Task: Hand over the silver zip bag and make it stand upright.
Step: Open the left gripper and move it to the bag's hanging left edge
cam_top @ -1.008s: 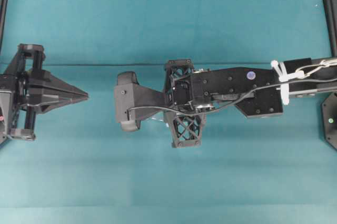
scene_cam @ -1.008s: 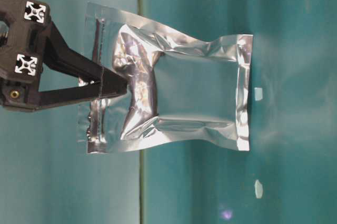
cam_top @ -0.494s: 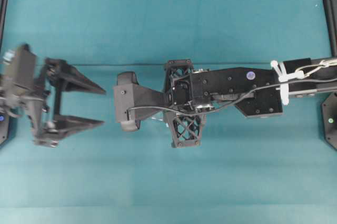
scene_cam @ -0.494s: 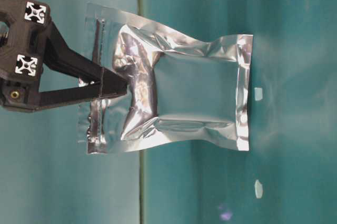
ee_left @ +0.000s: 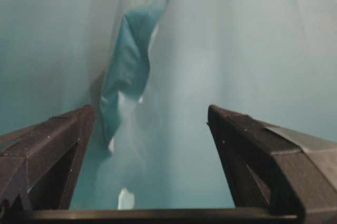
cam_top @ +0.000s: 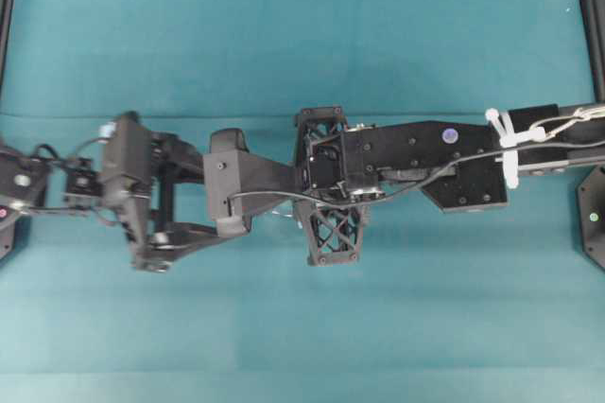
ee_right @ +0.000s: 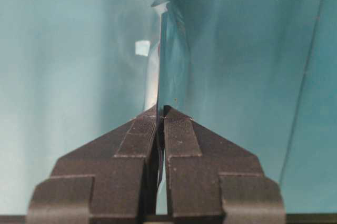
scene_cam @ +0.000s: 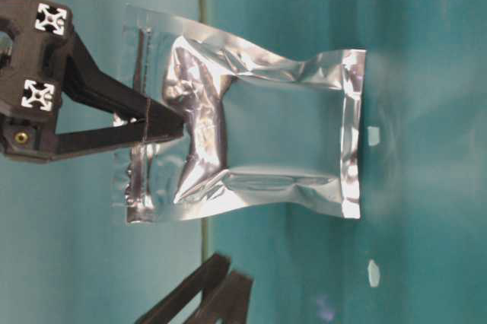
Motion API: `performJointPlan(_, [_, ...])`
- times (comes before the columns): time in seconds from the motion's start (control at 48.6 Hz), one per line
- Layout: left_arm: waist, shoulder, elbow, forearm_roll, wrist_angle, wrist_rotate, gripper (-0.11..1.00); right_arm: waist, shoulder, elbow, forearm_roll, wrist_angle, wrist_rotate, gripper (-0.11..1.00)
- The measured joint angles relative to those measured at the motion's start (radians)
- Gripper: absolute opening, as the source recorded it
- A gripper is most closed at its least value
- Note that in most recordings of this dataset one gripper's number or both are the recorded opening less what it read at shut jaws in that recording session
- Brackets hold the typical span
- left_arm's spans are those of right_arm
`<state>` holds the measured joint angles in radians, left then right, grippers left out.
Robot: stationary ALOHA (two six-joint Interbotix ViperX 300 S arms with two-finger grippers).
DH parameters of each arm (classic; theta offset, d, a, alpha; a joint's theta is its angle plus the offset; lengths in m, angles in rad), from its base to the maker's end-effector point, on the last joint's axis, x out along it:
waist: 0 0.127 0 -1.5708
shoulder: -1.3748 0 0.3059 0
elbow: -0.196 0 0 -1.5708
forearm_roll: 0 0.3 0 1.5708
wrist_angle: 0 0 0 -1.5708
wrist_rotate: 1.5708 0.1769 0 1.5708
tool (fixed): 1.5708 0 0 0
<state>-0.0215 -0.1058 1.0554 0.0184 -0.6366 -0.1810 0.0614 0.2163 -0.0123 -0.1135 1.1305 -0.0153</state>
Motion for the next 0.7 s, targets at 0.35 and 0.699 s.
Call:
performJointPlan(0.35, [0.011,0.189,-0.115,0.000,-0.060,-0.003,0.94,0.000,0.000,0.000,0.000,-0.003,0.000,0.03])
performJointPlan(0.699, [0.023,0.316,-0.204,0.002,-0.061,-0.005,0.94,0.000,0.000,0.003,0.000,-0.015,0.000,0.03])
